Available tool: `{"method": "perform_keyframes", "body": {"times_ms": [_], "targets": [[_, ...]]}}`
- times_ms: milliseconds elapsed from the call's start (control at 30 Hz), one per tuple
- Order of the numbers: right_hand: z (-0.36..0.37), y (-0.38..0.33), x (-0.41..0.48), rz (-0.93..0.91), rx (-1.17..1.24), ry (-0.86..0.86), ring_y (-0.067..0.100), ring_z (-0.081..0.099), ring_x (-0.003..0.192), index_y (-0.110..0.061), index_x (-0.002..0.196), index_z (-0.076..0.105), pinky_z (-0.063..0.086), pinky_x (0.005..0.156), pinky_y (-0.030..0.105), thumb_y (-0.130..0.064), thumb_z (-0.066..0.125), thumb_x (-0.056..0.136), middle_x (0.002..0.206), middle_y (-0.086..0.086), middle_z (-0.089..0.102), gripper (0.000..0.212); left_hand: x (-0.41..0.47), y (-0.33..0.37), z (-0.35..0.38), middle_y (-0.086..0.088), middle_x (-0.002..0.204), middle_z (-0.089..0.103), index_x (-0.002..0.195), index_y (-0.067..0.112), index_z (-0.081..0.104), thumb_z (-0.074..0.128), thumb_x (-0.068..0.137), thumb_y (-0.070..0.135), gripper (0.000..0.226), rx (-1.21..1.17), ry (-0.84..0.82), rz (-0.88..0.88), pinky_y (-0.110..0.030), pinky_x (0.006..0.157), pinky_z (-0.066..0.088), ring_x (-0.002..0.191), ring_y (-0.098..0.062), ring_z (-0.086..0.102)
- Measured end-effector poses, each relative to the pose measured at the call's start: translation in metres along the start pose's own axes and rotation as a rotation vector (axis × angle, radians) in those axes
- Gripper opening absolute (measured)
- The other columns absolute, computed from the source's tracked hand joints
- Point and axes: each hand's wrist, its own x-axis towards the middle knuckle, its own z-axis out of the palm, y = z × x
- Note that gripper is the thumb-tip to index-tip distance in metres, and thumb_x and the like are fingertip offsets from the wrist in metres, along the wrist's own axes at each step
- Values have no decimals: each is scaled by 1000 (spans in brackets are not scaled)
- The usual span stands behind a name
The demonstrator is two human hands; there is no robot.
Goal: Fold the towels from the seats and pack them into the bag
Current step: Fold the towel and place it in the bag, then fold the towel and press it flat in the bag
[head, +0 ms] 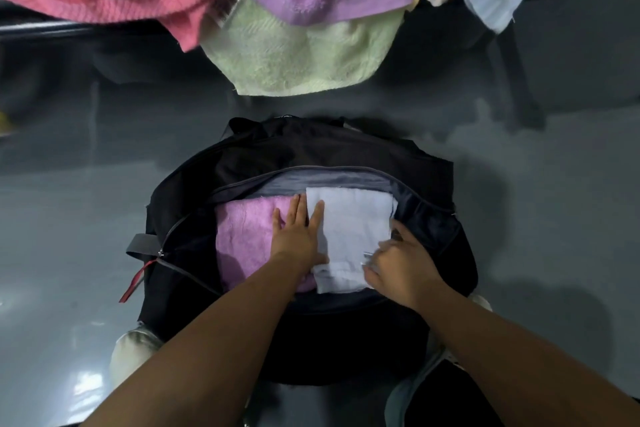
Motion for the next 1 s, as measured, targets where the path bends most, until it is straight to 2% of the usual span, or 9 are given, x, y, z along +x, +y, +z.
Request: {"method": "perform_keyframes", "body": {"times_ms": [67, 133, 300, 433, 500, 567, 633, 733, 1000], "targets": [[-3, 6, -7, 41, -58, -152, 20, 37, 145, -21, 102, 76, -8, 124, 47, -29, 50, 99, 148, 9, 52, 27, 1, -2, -2, -14, 161, -31, 154, 24, -27, 58, 86, 69, 118, 15, -7, -2, -62, 121, -2, 150, -27, -28], [-5, 12, -10, 113, -60, -247, 20, -3, 157, -24, 116, 71, -11, 124, 52, -25, 53, 99, 171, 6, 4, 25, 0, -5, -2, -13, 161, -31, 154, 25, -28, 58, 84, 71, 119, 28, -8, 6, -62, 121, -1, 150, -27, -27], [-11, 5, -5, 206, 47, -268, 24, -7, 157, -28, 143, 47, -10, 123, 56, -14, 53, 97, 171, 5, -3, 48, -10, -5, -7, -11, 164, -27, 157, 22, -20, 60, 87, 64, 114, 25, -18, 9, -62, 121, 5, 152, -27, -21], [-27, -10, 3, 257, 61, -294, 32, 19, 151, -24, 139, 50, -4, 123, 60, -25, 57, 94, 155, 9, 35, 45, -23, -13, -25, -13, 166, 5, 159, 10, 10, 68, 89, 43, 96, -216, -11, 17, -49, 120, 24, 153, -28, 10], [-55, -10, 14, 296, 210, -310, 30, 42, 136, -17, 124, 57, 18, 122, 53, -26, 52, 97, 134, 10, 53, 29, -33, -20, -48, -17, 153, 34, 151, 6, 33, 67, 92, 35, 74, -259, -9, 36, -39, 112, 36, 141, -32, 37], [-94, -6, 25, 310, 380, -259, 30, 58, 110, -11, 97, 60, 45, 95, 36, -16, 52, 95, 118, 12, 62, 10, -47, -26, -81, -16, 139, 52, 139, 6, 52, 63, 97, 30, 50, -235, -12, 80, -33, 105, 38, 131, -32, 48], [-142, -5, 34, 308, 438, -145, 32, 62, 92, -7, 83, 60, 46, 73, 31, -7, 49, 91, 107, 16, 66, 13, -67, -29, -128, -13, 130, 63, 126, 6, 64, 59, 99, 27, 35, -214, 30, 122, -32, 100, 42, 123, -30, 56], [-229, -13, 32, 239, 429, 9, 33, 63, 94, -3, 102, 71, 50, 75, 31, -9, 51, 92, 108, 16, 69, 23, -109, -32, -212, -5, 117, 70, 113, 12, 72, 59, 97, 25, 25, -198, 117, 179, -31, 91, 49, 107, -24, 63], [-418, -30, -7, 129, 558, 241, 20, 61, 69, 3, 98, 74, 45, 60, 27, -9, 61, 91, 90, 16, 74, 19, -212, -65, -375, -2, 99, 70, 102, 16, 72, 63, 94, 27, 17, -279, 578, 153, -33, 84, 50, 92, -21, 62]]}}
